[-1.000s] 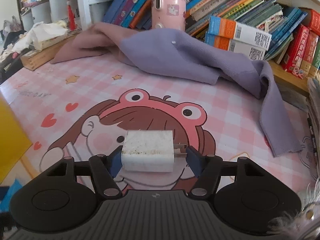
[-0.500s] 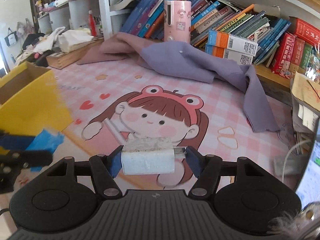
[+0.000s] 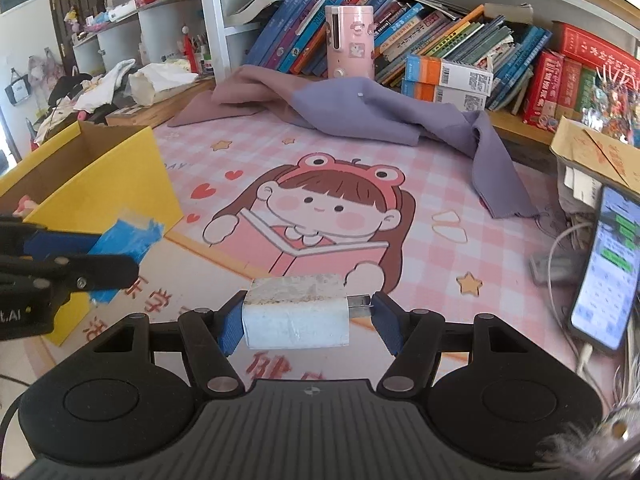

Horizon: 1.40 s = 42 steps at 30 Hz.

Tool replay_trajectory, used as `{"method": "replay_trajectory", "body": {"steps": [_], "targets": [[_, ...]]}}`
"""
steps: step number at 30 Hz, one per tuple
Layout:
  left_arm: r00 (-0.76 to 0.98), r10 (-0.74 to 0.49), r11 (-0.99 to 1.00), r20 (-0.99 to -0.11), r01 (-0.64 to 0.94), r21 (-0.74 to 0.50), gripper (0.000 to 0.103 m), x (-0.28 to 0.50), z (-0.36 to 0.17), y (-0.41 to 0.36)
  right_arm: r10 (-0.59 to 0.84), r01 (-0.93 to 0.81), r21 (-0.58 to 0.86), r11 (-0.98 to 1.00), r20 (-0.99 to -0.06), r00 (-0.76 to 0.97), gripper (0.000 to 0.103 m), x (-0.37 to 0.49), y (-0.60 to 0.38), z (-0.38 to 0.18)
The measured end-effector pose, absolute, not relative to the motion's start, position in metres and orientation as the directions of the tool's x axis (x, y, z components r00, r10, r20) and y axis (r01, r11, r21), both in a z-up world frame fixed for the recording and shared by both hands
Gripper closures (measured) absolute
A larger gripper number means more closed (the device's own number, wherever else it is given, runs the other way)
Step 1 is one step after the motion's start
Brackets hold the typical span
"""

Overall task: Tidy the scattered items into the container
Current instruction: 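Lift and carry the blue bag and white plug in both tools toward the box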

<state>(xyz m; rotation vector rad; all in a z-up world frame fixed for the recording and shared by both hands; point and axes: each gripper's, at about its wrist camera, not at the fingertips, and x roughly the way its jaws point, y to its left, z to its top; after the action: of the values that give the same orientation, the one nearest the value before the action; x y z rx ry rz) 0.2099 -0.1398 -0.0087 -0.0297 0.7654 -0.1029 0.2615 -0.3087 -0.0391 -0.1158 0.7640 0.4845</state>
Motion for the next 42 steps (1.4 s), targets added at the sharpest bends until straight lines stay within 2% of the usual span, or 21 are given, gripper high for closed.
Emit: {"method": "replay_trajectory", "body": {"steps": [27,42], "targets": [[0.721,-0.342,0.933,-0.602,0.334,-0.131,0.073,0.102,0.008,-0.069,0.188,-0.287,-0.043,0.957,-0.664,0.724,0.04,0.109,-0.239,-0.01],[0.739,-0.322,0.943,-0.592,0.305,-0.132,0.073,0.034,0.012,-0.008,0.215,-0.321,-0.052,0.946,-0.639,0.739,0.04,0.03,-0.18,-0.003]]}}
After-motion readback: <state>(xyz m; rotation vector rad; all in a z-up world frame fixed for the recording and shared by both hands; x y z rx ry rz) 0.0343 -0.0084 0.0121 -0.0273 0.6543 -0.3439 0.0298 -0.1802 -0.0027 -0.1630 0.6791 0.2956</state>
